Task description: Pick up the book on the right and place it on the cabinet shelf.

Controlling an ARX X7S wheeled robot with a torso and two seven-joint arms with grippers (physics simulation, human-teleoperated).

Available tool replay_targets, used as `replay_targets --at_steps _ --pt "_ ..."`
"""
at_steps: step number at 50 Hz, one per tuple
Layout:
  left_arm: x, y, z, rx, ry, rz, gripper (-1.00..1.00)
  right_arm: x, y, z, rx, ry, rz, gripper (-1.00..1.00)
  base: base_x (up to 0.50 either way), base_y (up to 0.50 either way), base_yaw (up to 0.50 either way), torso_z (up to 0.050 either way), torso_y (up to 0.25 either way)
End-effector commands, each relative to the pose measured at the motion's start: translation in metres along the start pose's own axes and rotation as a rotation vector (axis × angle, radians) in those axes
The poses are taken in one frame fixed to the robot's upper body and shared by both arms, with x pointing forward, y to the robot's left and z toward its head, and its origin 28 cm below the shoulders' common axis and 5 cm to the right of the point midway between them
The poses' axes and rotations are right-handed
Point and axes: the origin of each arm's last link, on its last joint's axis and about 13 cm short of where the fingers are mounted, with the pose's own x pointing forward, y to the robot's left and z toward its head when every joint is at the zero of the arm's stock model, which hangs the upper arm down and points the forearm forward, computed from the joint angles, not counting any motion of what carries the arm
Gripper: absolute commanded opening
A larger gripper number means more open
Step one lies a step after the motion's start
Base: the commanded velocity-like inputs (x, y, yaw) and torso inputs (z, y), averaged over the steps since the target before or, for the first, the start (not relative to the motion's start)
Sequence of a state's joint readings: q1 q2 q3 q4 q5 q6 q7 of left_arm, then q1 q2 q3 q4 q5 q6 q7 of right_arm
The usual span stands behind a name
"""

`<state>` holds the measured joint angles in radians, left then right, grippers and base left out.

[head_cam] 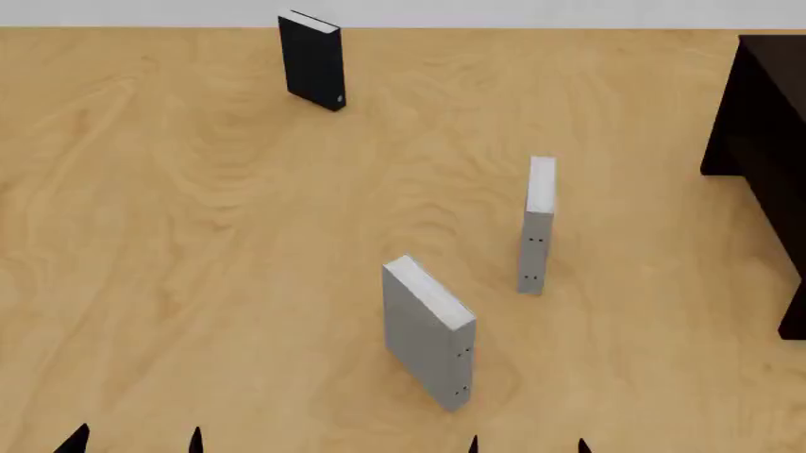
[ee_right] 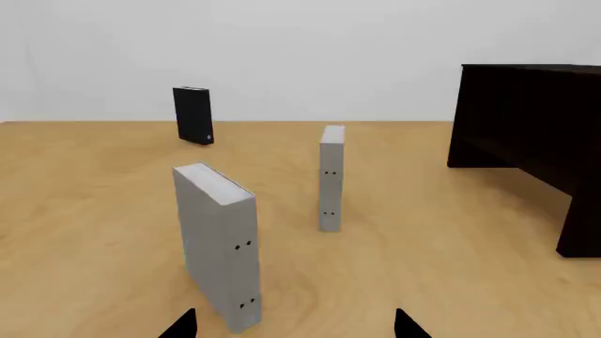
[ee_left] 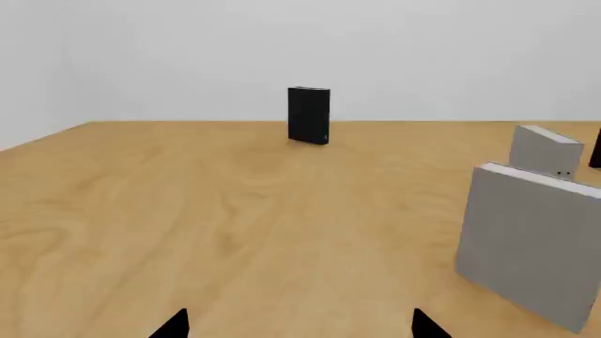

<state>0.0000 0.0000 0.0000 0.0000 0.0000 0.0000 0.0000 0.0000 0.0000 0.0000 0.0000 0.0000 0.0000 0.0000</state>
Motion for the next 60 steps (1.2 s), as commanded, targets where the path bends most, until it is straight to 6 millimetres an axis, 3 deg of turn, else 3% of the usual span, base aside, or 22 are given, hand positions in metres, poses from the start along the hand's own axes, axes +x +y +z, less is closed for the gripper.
replay_targets --at_steps 1,11,15,26,30,34,40,51,60 --pt "0.001 0.000 -0.001 0.000 0.000 0.000 1.00 0.000 0.000 0.000 -0.012 0.000 0.000 1.00 0.00 0.00 0.00 0.000 0.000" --pt "-0.005 0.005 0.011 -0.045 -0.074 -0.014 1.00 -0.001 0.000 0.010 0.021 -0.065 0.000 1.00 0.00 0.00 0.00 0.032 0.000" --pt "-0.002 0.005 0.015 -0.054 -0.090 -0.022 1.00 0.004 -0.001 0.026 0.006 -0.094 -0.003 1.00 0.00 0.00 0.00 0.050 0.000" --pt "0.027 0.006 0.084 -0.122 -0.189 0.000 1.00 0.018 -0.010 0.097 -0.008 -0.262 -0.010 1.00 0.00 0.00 0.00 0.050 0.000" --pt "0.035 0.008 0.102 -0.124 -0.229 0.020 1.00 0.022 -0.014 0.105 0.005 -0.284 -0.019 1.00 0.00 0.00 0.00 0.050 0.000" --pt "0.036 0.009 0.111 -0.116 -0.258 0.028 1.00 0.023 -0.014 0.107 0.000 -0.300 0.001 1.00 0.00 0.00 0.00 0.050 0.000" --pt "0.033 0.008 0.101 -0.067 -0.274 0.001 1.00 0.024 -0.012 0.104 -0.013 -0.294 0.029 1.00 0.42 -0.01 0.00 0.050 0.000" --pt "0.032 0.006 0.101 -0.061 -0.254 -0.002 1.00 0.024 -0.012 0.102 -0.012 -0.299 0.053 1.00 0.50 -0.02 0.00 0.049 0.000" --pt "0.030 0.006 0.104 -0.049 -0.288 0.009 1.00 0.025 -0.011 0.102 -0.042 -0.285 0.078 1.00 0.50 -0.05 0.00 0.000 0.000"
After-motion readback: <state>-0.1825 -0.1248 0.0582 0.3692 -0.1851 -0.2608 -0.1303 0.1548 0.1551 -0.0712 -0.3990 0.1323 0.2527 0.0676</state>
